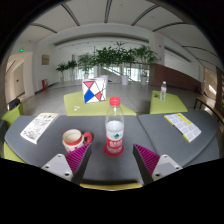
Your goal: Pour water
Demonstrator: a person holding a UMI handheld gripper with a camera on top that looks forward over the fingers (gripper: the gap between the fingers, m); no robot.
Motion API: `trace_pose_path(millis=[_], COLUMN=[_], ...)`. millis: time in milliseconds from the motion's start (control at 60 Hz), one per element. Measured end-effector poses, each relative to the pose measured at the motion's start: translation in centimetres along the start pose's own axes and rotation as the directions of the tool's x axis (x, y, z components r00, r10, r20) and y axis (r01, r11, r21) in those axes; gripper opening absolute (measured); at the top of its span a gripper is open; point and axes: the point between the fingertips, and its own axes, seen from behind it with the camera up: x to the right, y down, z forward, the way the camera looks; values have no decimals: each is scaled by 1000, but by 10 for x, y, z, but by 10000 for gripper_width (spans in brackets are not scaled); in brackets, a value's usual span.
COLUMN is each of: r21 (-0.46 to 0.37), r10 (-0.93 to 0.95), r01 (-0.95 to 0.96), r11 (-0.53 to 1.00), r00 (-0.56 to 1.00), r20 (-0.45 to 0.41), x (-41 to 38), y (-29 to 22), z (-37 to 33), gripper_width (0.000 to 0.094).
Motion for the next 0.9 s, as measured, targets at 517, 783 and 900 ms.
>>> trace_pose_path(millis=[517,783,900], r21=[25,39,36], r10=[-25,-51,-57], r01=[25,52,59], r11=[999,998,998], r00=[1000,998,997], r20=[-4,-43,-51], x=[-64,-59,-58], y=[39,53,55], z=[-303,-337,-338], gripper_width=[859,856,857])
